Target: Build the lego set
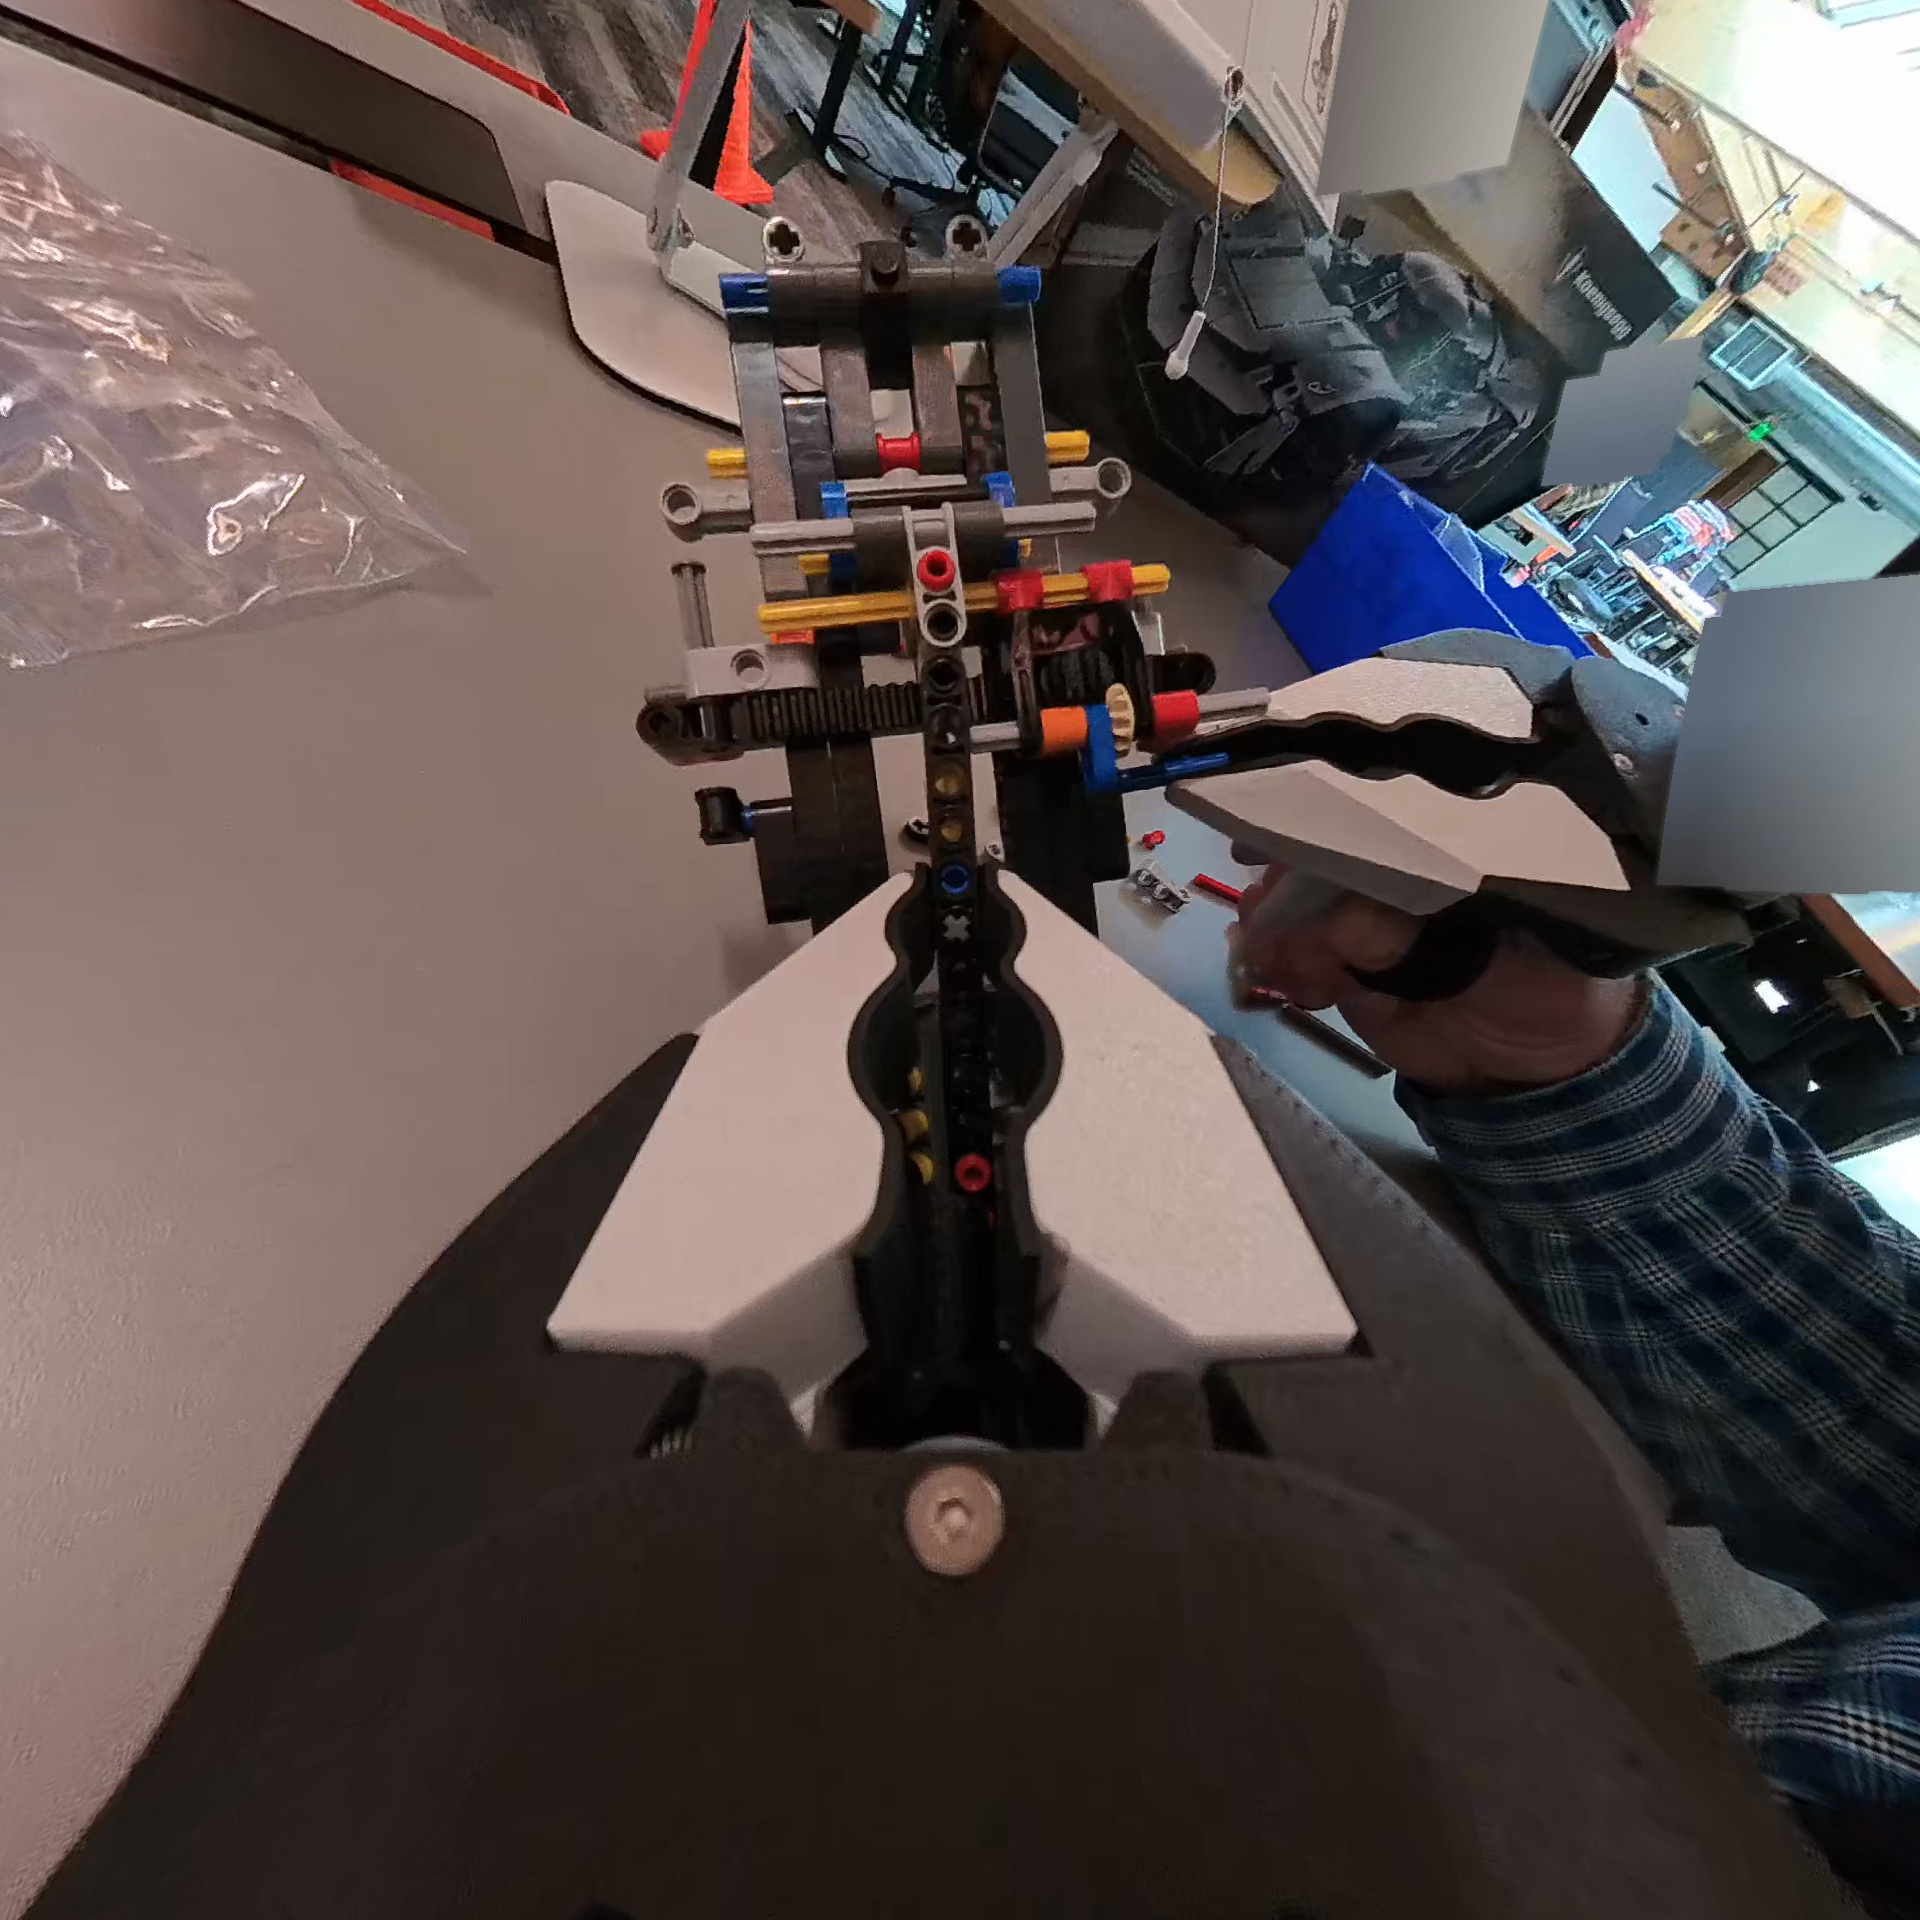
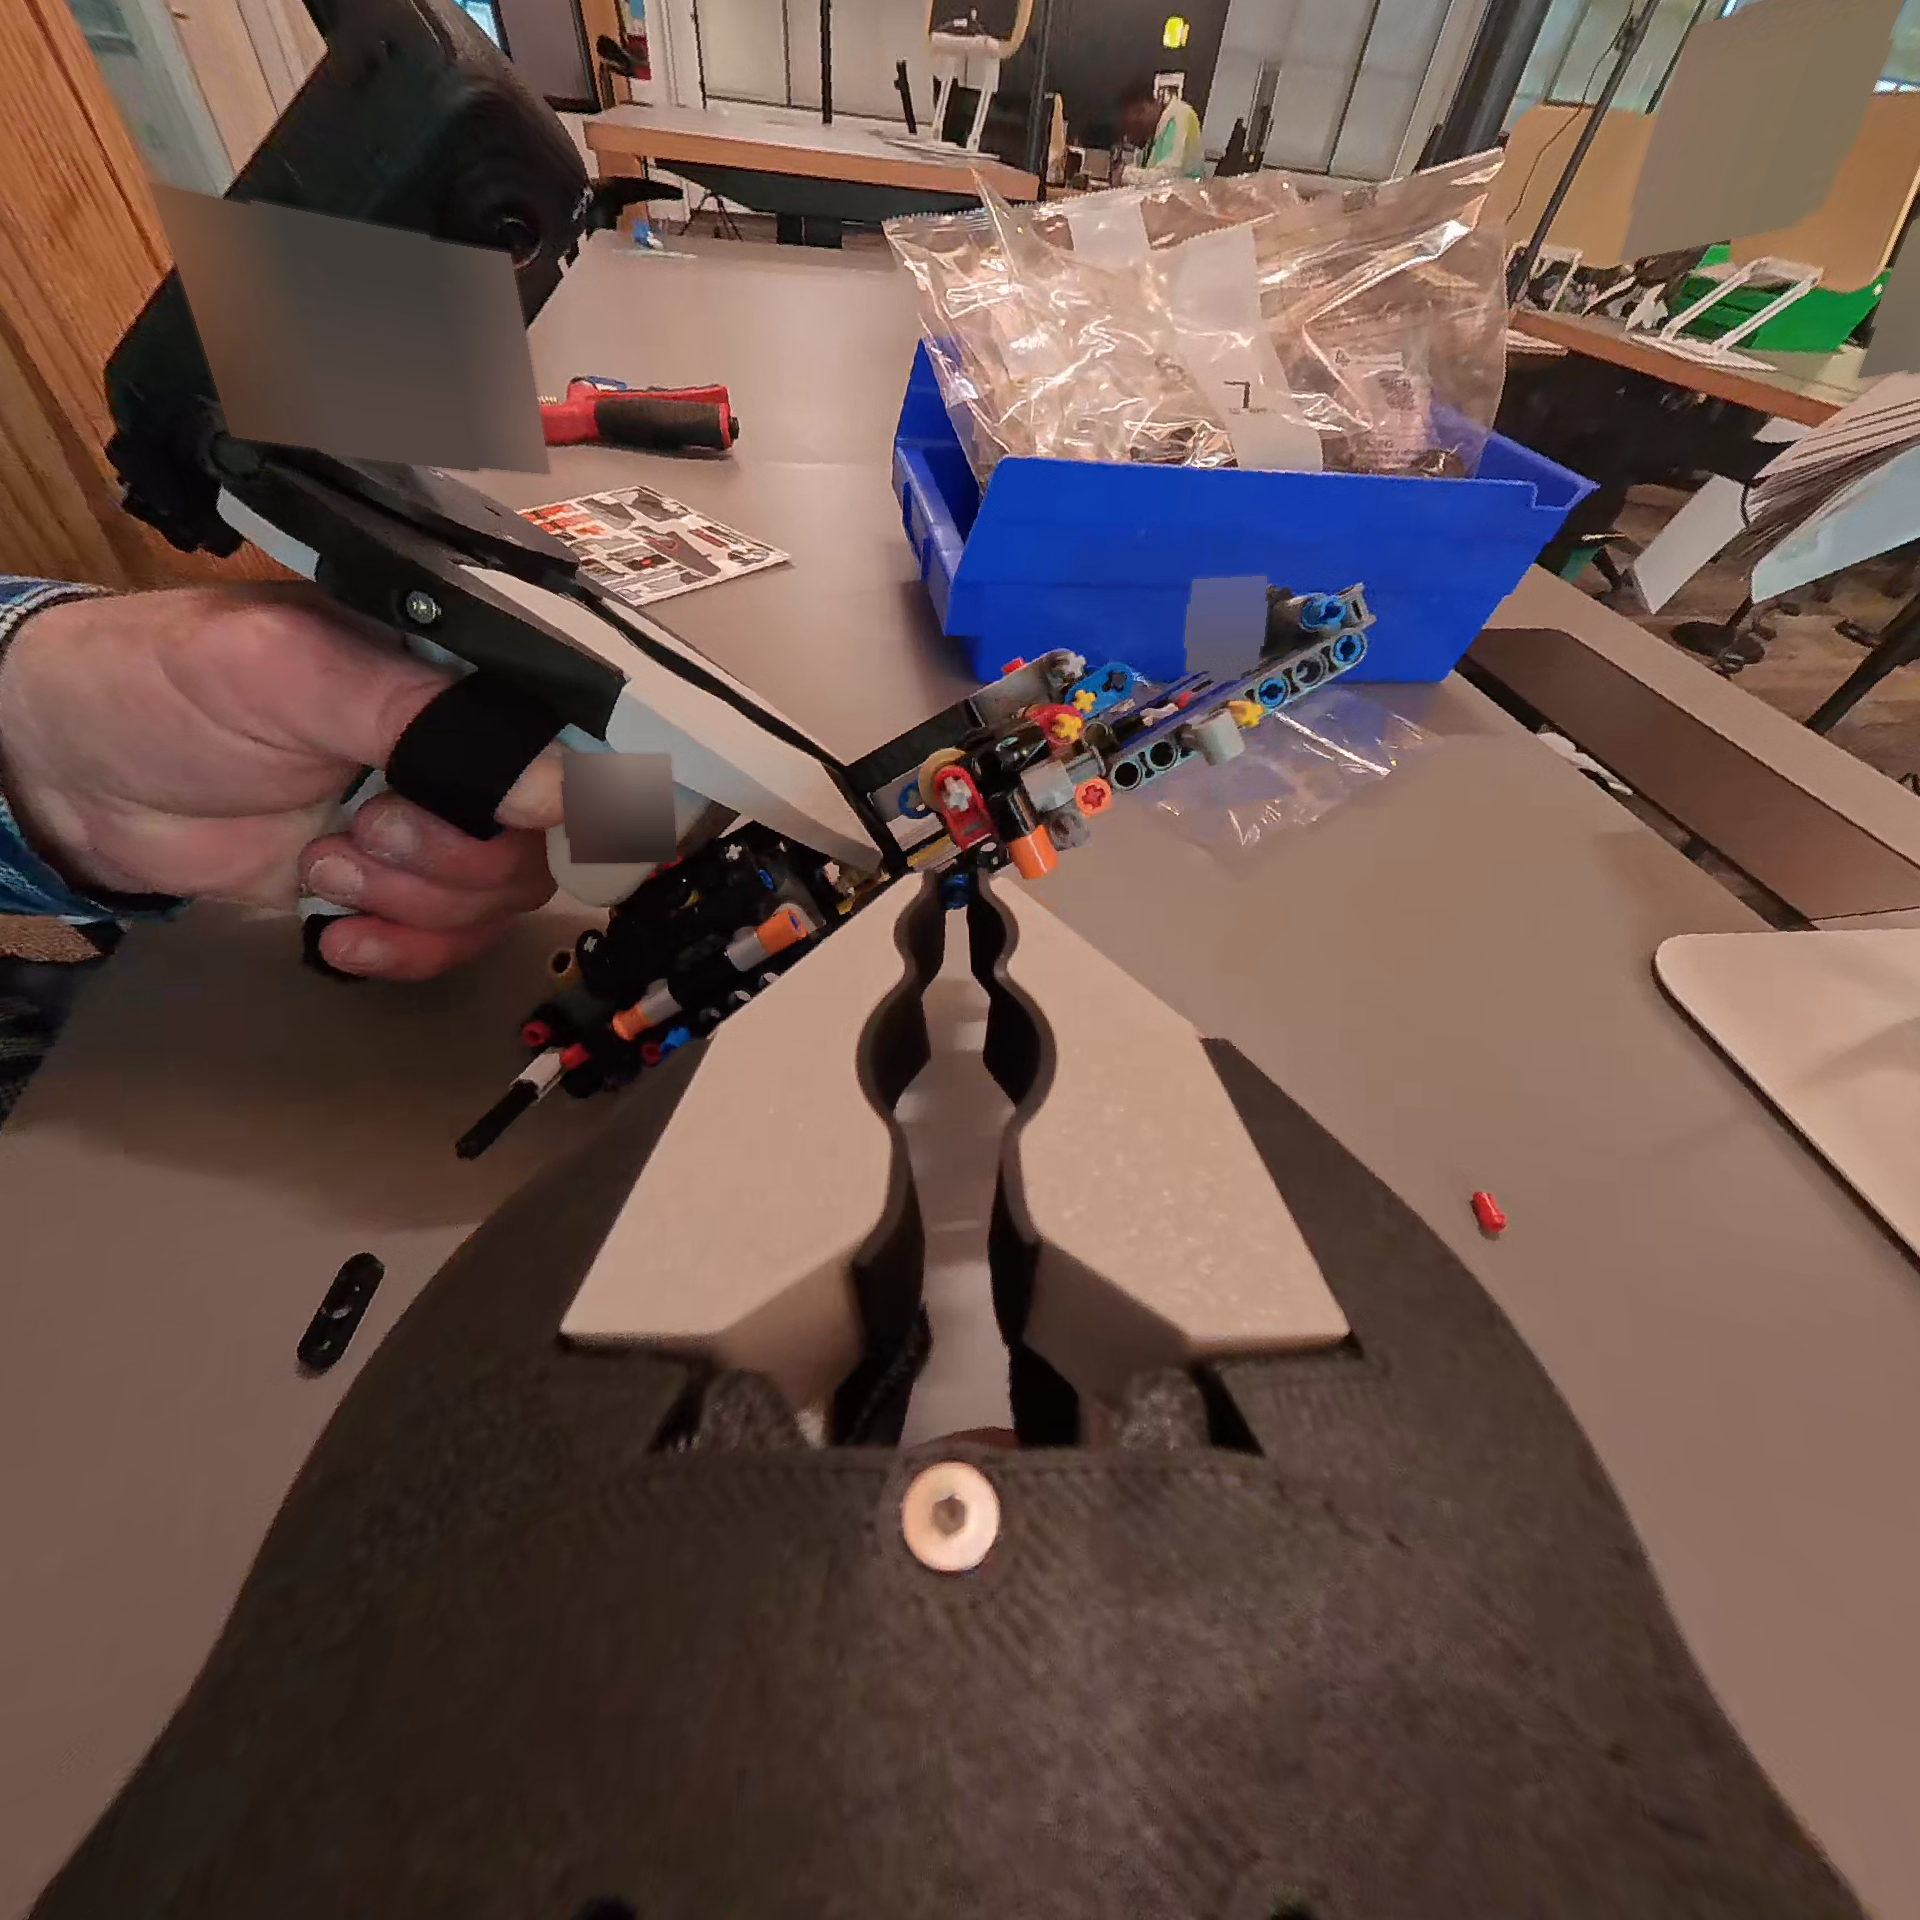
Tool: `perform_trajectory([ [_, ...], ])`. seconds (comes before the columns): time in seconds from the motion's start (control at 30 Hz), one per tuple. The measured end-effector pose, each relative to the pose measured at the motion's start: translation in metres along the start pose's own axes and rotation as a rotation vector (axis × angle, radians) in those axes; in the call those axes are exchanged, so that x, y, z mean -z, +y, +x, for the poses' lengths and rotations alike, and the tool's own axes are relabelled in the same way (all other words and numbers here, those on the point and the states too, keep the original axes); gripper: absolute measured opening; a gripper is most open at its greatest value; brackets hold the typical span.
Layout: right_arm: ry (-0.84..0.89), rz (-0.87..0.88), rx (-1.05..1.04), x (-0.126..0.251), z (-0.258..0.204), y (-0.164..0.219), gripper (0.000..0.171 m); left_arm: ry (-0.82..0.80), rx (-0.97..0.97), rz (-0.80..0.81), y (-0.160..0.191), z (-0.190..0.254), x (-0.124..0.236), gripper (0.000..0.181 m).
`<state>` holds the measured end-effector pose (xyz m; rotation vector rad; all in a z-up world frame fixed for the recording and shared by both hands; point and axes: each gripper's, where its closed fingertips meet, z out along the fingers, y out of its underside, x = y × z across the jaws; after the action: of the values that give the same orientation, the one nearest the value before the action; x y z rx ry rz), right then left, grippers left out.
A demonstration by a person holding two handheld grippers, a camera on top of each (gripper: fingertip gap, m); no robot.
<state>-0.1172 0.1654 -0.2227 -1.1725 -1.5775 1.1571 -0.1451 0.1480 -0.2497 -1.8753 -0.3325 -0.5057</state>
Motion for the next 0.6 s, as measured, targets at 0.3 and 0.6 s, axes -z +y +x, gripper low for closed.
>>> perform_trajectory([
  [0.3, -0.002, 0.036, -0.003, 0.0017, -0.0006, -0.0032, 0.002, 0.036, 0.045, 0.014, -0.0008, 0.003, 0.001, 0.007],
  [0.6, -0.009, 0.045, -0.016, 0.0026, -0.0004, -0.001, 0.002, 0.037, 0.049, 0.011, 0.0006, 0.0033, 0.0, 0.007],
])
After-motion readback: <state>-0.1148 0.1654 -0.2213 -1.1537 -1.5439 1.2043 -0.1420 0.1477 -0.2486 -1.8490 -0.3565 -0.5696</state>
